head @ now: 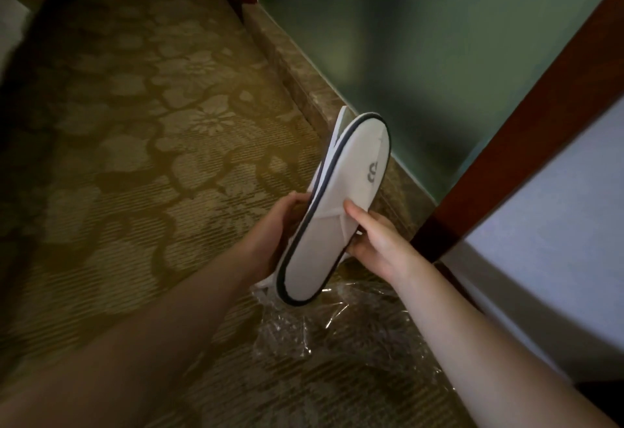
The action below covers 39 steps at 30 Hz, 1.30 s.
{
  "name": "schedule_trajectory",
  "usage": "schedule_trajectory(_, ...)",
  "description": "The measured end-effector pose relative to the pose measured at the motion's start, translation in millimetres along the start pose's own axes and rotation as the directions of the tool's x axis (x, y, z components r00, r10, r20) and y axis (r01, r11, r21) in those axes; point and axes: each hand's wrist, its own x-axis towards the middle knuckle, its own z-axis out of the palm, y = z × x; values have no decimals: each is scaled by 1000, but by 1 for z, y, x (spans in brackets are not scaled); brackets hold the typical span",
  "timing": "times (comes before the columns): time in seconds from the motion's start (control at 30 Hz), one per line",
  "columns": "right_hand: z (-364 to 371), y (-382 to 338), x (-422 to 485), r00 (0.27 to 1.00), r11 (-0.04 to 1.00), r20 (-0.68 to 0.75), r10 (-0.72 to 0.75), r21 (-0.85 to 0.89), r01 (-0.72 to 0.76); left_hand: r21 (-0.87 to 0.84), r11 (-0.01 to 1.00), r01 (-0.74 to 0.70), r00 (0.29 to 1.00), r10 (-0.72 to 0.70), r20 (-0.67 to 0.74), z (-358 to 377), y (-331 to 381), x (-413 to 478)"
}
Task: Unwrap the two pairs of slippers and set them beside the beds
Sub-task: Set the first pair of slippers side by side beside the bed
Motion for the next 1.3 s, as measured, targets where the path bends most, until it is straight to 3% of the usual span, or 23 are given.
schedule_trajectory(0.13, 0, 10, 2, 996, 1000, 94, 7, -21, -5, 38, 998, -45, 981, 51, -187, 2, 4, 4)
schedule_trajectory(0.23, 2, 15, 2, 992, 999, 129, -13, -29, 17, -41, 997, -60, 943, 43, -330, 1, 5, 8)
schedule_trajectory(0.3, 3, 18, 1, 991, 994, 132, -36, -102, 49, -94, 994, -55, 927, 16, -375, -2, 4, 10)
schedule_trajectory(0.43, -2, 24, 0, 992, 945, 56, -112, -302, 123, 51, 992, -111, 849, 122, -514, -11, 5, 14)
schedule_trajectory(0.57, -2, 28, -5, 974, 841, 70, -214, -494, 220, 58, 991, -117, 827, 129, -547, -26, 9, 14)
schedule_trajectory(0.67, -1, 29, -3, 976, 803, -5, -219, -569, 177, 78, 991, -107, 807, 132, -575, -36, 8, 15)
schedule_trajectory(0.73, 1, 27, -2, 978, 821, -66, -197, -556, 128, 42, 995, -93, 810, 100, -577, -43, 6, 14)
schedule_trajectory(0.87, 7, 25, -2, 972, 868, -63, -225, -466, 170, 28, 998, -57, 810, 63, -583, -50, 4, 9)
schedule_trajectory(1.03, 29, 26, -1, 974, 911, -85, -211, -378, 164, 191, 978, -82, 774, 183, -606, -56, 3, 6)
schedule_trajectory(1.17, 44, 29, -4, 987, 935, -83, -135, -339, 100, 288, 956, -55, 742, 232, -629, -70, 5, 1)
schedule_trajectory(1.3, 60, 32, -6, 1000, 956, -14, -23, -292, 18, 265, 962, -60, 692, 231, -684, -93, 1, -6)
